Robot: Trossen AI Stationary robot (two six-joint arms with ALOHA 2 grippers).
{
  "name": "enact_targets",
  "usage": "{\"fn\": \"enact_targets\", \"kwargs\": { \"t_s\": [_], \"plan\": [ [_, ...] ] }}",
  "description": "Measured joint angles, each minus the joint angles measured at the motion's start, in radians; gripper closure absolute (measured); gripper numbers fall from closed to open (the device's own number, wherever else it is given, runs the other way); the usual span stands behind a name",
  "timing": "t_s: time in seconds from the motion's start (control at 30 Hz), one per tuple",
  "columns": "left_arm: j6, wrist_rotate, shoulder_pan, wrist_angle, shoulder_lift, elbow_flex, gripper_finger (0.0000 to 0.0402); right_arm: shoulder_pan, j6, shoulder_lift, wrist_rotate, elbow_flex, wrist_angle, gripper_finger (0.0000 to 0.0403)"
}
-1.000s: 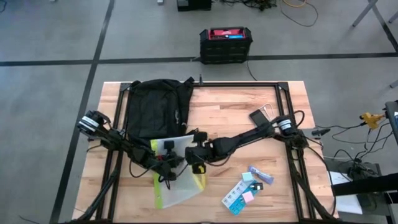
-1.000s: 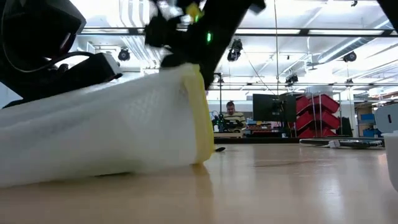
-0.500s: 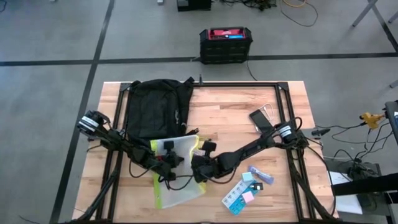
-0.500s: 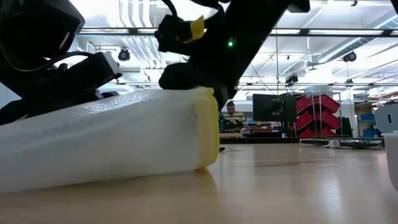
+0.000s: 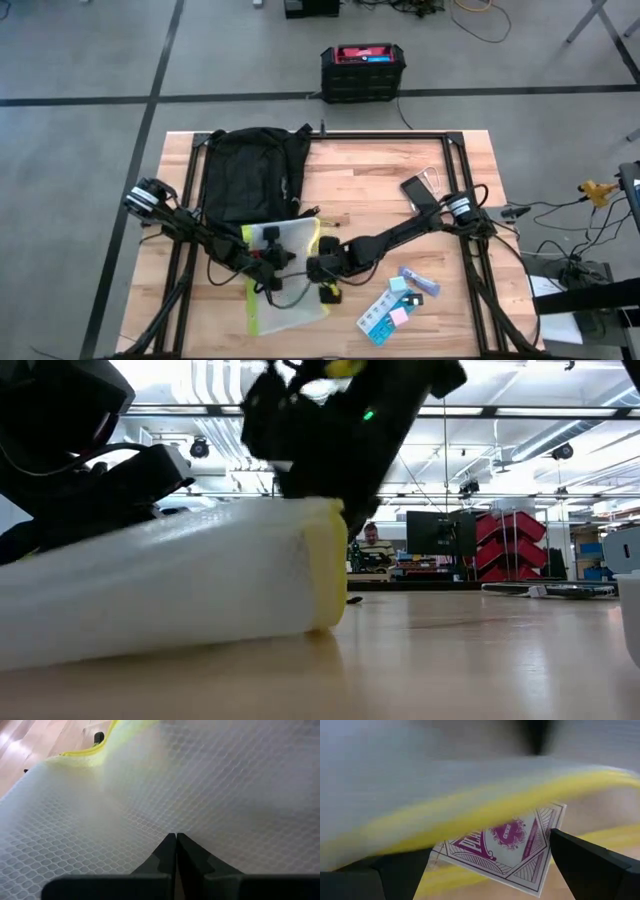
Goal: Unpack backpack
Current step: Remove the light red game card from the zip bag
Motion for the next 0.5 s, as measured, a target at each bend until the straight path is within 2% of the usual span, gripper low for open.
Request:
{"fn": "enact_targets", "kwargs": {
  "t_s": [0.33,0.5],
  "plan": [
    [-0.005,-0.001,0.000,0.000,0.000,0.000,0.0402,0.025,-0.679,-0.071,-0.045,0.004,-0.029,0.0018],
    [-0.028,-0.001,0.000,-0.001,0.000,0.000,0.0402,0.003,-0.740,-0.071,-0.045,0.003,-0.098,0.0018]
  ]
}}
